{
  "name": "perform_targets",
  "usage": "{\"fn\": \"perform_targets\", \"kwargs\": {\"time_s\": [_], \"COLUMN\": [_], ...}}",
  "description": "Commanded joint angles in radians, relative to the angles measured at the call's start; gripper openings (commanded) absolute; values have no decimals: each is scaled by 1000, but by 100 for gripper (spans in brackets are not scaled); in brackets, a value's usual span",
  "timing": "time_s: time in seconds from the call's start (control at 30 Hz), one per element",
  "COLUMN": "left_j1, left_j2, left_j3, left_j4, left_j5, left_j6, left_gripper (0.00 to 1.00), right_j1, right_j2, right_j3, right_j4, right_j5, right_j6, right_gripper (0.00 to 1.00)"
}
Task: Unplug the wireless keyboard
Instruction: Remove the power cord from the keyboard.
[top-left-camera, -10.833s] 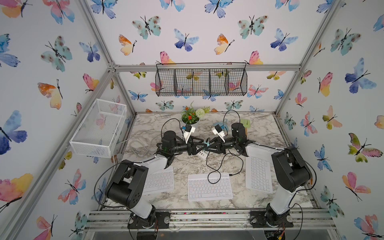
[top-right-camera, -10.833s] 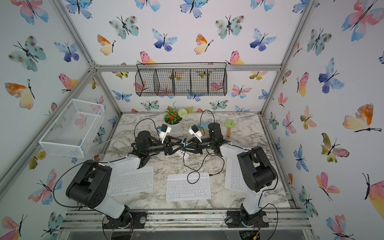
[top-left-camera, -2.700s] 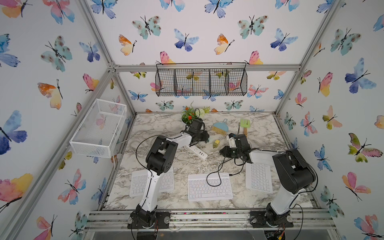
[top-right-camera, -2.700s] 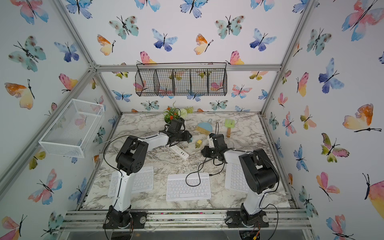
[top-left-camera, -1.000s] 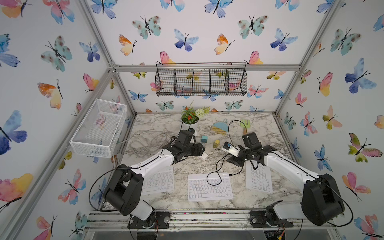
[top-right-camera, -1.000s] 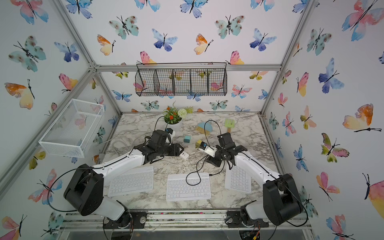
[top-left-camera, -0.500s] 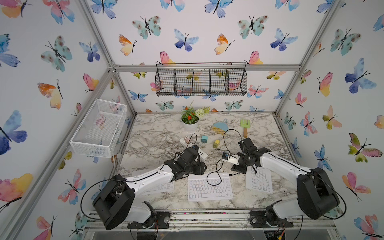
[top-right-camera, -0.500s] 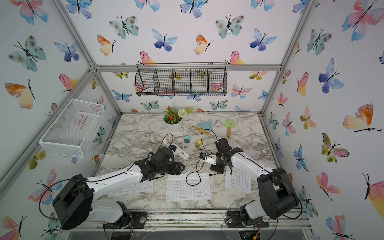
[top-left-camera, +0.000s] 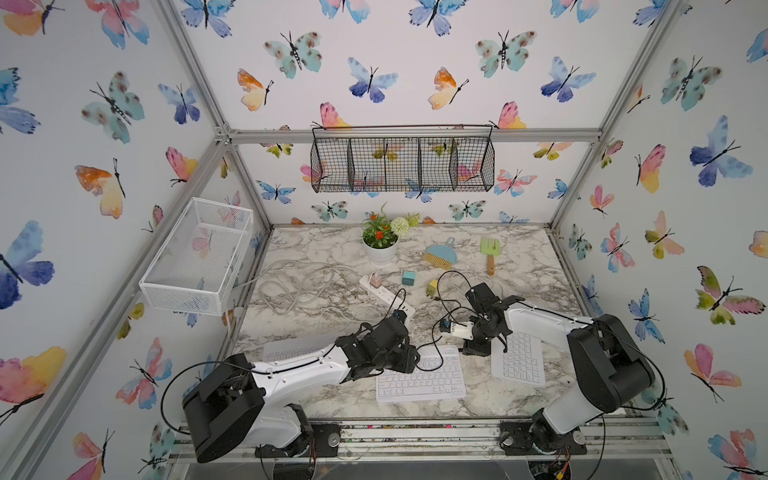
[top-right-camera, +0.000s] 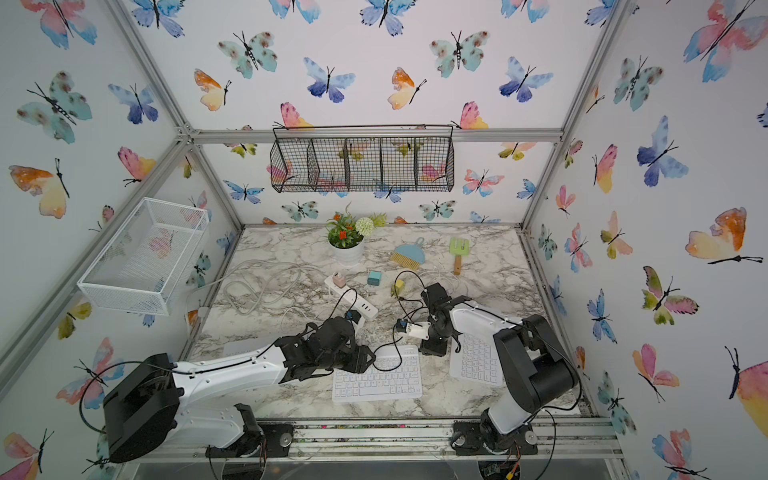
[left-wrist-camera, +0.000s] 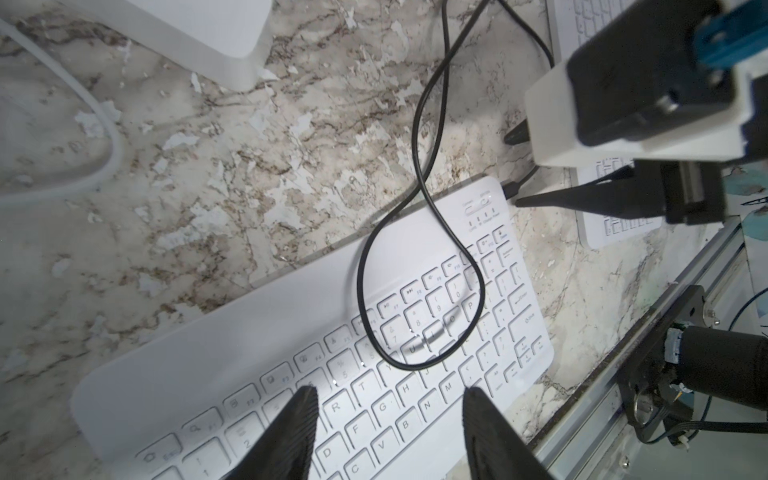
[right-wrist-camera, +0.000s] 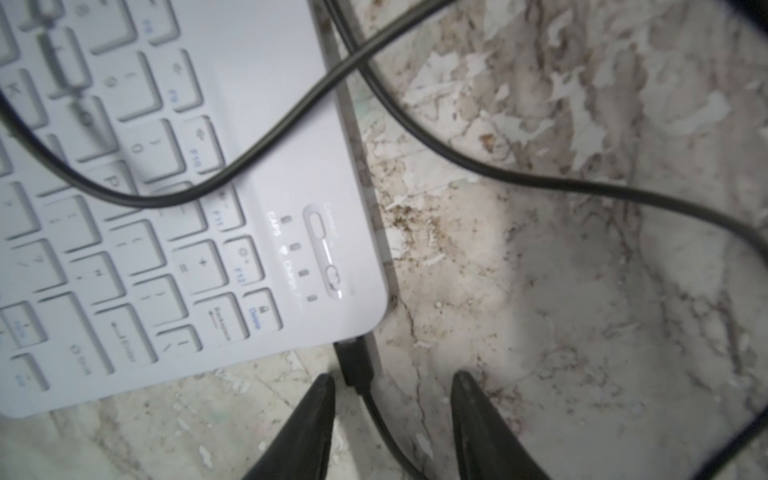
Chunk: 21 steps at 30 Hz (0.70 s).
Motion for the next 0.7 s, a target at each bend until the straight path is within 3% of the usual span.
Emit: {"fn": "perform_targets", "kwargs": {"time_s": [0.0, 0.43, 0.67], "left_j1": [-8, -48, -51], "left_j2": [15, 96, 140], "left_j3": [11, 29, 12], "left_j4": [-55, -151, -160], "left_j5": [-53, -46, -28], "left_j6": [-3, -56, -77], "left_gripper": [57, 57, 59], "right_j1": [15, 65, 83], "right_j2": [49, 79, 119], "right_j3": [21, 28, 38], "right_j4": [-49, -81, -54], "right_j5": [-3, -38, -56], "right_j6": [2, 65, 180], "right_gripper": [48, 34, 24]}}
